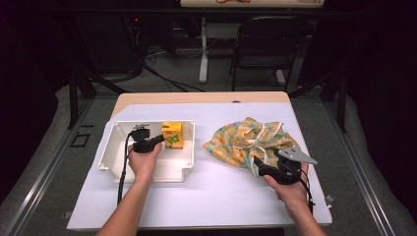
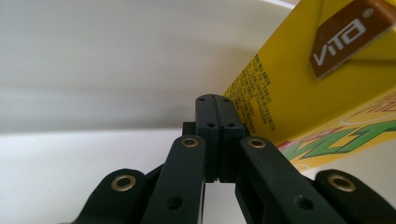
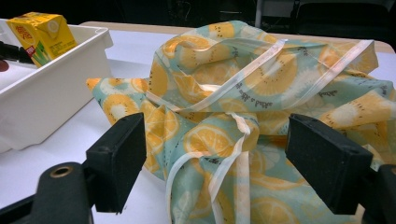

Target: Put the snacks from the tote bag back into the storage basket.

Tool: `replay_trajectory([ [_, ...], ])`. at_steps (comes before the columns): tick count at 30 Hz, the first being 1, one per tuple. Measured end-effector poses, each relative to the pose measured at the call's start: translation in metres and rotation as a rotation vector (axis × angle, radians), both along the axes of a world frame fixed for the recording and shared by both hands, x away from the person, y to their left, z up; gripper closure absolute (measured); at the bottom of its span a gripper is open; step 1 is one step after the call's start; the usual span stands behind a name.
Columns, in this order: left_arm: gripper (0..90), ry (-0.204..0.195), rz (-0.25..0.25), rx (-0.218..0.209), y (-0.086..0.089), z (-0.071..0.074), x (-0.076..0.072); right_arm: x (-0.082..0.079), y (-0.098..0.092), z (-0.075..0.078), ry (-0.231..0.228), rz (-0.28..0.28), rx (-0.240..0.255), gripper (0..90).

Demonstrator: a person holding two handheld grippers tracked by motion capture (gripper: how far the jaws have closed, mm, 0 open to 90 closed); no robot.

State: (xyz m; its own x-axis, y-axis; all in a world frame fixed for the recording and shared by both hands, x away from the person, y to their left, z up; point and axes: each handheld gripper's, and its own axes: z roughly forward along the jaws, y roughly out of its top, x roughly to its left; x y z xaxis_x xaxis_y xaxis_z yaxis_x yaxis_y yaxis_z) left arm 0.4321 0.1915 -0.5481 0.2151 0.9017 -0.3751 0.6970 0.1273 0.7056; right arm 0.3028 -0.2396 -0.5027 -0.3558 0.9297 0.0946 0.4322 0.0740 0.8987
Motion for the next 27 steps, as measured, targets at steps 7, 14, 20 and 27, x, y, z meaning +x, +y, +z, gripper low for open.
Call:
replay_trajectory([
  [7,90.0,0.007,-0.006,-0.007,-0.008,-0.002,0.002,0.0,-0.001,0.0,0.002,-0.001,0.001,20.0],
  [14,90.0,0.006,-0.006,-0.017,-0.013,-0.003,0.004,0.0,-0.002,0.0,0.002,0.001,0.003,20.0],
  [20,90.0,0.003,-0.011,-0.014,-0.016,-0.004,0.004,-0.001,-0.001,0.0,0.0,0.007,0.001,19.9],
  [27,90.0,0.005,-0.03,0.008,-0.024,-0.002,0.005,-0.001,-0.001,0.001,0.0,0.007,0.0,19.9],
])
